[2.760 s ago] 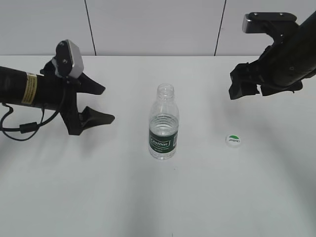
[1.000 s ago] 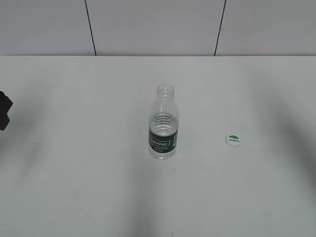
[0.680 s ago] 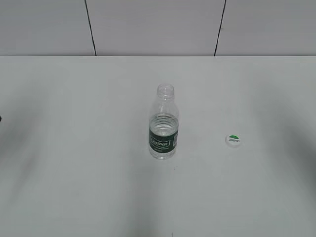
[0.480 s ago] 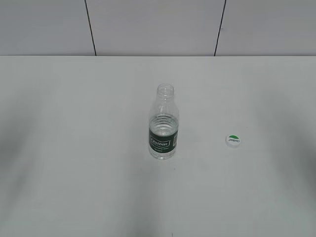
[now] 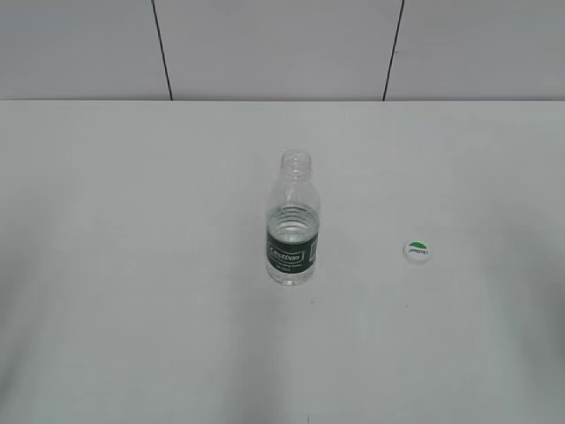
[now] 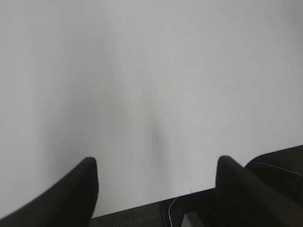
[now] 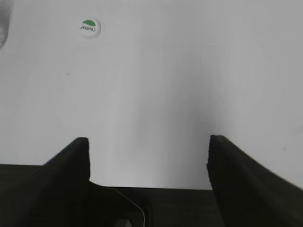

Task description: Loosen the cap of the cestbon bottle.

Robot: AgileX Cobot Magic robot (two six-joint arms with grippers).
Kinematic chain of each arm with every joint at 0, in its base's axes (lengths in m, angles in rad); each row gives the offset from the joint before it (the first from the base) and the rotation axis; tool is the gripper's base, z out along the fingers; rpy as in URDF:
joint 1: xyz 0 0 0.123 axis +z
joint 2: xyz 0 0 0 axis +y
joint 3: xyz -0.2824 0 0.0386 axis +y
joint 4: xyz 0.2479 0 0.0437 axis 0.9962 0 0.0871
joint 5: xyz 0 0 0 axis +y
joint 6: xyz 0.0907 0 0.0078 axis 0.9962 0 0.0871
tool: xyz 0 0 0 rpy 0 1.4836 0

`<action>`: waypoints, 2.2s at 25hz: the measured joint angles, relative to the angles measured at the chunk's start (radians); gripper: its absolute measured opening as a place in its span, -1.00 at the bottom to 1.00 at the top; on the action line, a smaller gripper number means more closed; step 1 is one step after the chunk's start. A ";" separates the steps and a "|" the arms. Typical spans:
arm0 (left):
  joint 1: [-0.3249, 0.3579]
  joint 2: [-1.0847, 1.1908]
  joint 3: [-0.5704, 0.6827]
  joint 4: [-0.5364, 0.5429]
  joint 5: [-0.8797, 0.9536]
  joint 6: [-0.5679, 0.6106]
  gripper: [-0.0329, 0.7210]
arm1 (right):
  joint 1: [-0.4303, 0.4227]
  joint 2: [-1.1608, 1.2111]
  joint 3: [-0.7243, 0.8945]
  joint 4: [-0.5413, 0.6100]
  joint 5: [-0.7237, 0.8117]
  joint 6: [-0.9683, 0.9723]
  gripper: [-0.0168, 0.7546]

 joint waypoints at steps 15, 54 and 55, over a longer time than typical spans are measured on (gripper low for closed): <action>0.000 -0.311 0.030 -0.042 0.073 0.000 0.33 | 0.000 -0.188 0.119 -0.004 0.078 -0.011 0.58; 0.049 -0.698 0.032 -0.069 0.082 -0.001 0.33 | 0.000 -0.681 0.139 -0.041 0.100 -0.014 0.58; 0.066 -0.698 0.032 -0.069 0.082 -0.001 0.33 | 0.000 -0.681 0.139 -0.041 0.100 -0.014 0.58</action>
